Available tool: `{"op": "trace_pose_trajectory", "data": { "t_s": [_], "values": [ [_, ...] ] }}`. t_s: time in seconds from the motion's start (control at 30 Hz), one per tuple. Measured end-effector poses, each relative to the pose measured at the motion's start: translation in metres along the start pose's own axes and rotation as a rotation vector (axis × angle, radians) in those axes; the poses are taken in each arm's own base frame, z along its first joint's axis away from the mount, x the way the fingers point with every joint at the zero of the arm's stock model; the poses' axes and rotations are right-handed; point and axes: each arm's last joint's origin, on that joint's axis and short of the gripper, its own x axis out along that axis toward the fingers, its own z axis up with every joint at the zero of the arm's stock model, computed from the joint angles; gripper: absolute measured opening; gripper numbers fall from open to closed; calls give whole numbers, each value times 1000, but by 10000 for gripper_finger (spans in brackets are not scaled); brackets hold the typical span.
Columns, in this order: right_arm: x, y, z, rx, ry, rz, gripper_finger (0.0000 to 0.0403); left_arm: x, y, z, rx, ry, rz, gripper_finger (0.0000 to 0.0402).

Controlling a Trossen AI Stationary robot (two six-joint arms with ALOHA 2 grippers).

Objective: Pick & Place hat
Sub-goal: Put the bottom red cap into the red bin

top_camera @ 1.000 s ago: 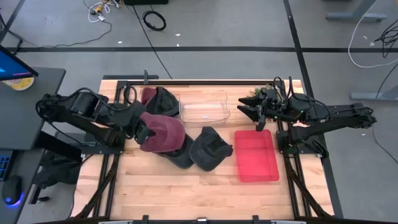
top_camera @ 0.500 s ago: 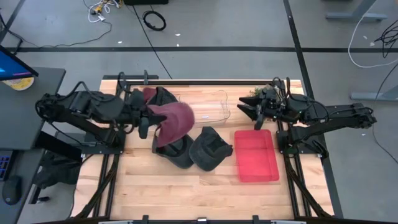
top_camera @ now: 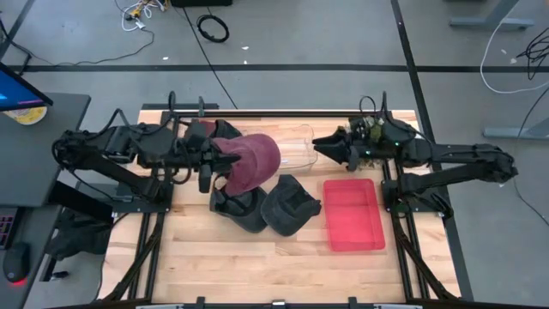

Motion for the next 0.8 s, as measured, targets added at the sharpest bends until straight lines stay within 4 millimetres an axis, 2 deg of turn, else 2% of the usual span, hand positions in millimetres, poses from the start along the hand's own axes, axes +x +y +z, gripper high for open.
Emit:
{"op": "trace_pose_trajectory", "data": {
  "t_s": [0.13, 0.3, 0.43, 0.57, 0.8],
  "values": [
    [12, -13, 3, 87, 26, 46, 246, 5, 0, 0, -1, 10, -15, 2],
    [29, -35, -4, 186, 147, 65, 302, 13, -4, 2, 29, -21, -46, 2],
    [43, -40, -4, 230, 153, 167, 333, 17, -6, 2, 37, -26, -55, 2],
    [54, -42, -4, 261, 122, 262, 343, 24, -8, 0, 54, -21, -47, 2],
    [66, -47, -8, 341, 144, 367, 325, 32, -9, 0, 66, -34, -44, 2]
  ]
}}
